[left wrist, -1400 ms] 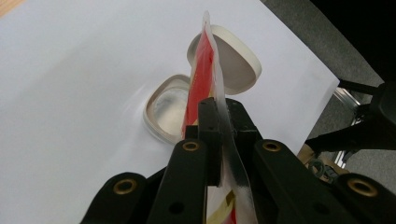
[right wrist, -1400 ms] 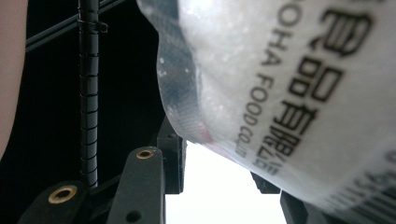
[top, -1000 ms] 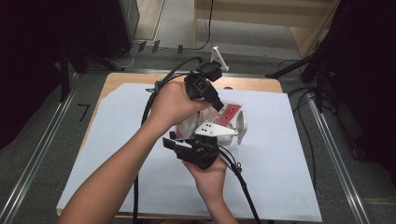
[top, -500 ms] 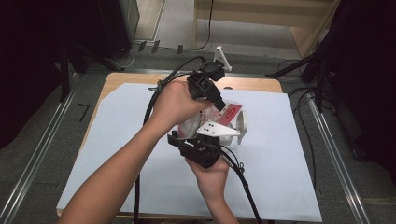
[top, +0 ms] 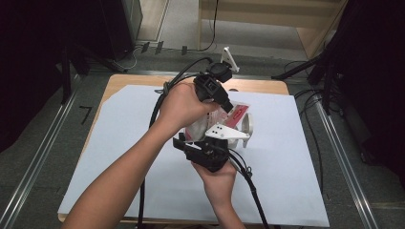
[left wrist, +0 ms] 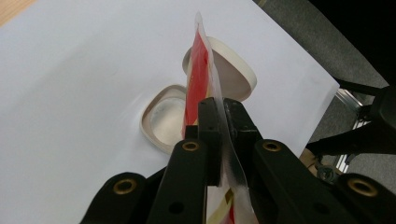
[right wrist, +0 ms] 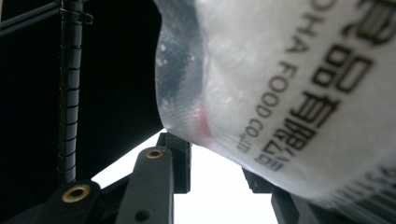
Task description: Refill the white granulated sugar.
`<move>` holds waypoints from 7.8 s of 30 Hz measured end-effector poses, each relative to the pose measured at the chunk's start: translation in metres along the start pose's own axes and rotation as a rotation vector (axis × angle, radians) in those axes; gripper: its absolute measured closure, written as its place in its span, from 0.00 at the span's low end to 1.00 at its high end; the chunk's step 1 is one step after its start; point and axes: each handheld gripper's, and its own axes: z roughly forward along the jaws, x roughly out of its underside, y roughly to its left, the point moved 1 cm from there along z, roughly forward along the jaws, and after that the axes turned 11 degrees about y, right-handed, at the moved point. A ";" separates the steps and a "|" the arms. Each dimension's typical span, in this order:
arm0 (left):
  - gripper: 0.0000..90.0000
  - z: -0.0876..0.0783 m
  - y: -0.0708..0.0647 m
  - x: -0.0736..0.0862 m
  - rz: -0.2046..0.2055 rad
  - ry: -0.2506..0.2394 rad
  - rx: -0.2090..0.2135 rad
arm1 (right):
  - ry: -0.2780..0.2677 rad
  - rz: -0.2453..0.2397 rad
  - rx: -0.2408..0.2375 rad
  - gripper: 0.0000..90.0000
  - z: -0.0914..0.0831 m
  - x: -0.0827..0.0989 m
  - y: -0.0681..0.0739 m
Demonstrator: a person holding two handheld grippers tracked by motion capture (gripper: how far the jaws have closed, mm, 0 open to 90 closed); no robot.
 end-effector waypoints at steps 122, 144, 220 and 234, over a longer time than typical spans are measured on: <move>0.97 0.000 0.017 0.004 -0.064 -0.045 -0.019 | 0.010 0.008 0.037 1.00 -0.001 0.006 -0.007; 0.97 0.002 0.010 -0.003 -0.052 -0.035 -0.004 | 0.014 -0.003 0.038 1.00 -0.002 0.000 -0.004; 0.98 -0.004 0.016 0.043 0.021 -0.083 -0.003 | 0.058 -0.074 0.062 0.85 0.018 0.019 0.004; 0.99 -0.003 0.021 0.058 0.012 -0.101 -0.014 | 0.066 -0.046 0.018 0.69 0.024 0.028 0.004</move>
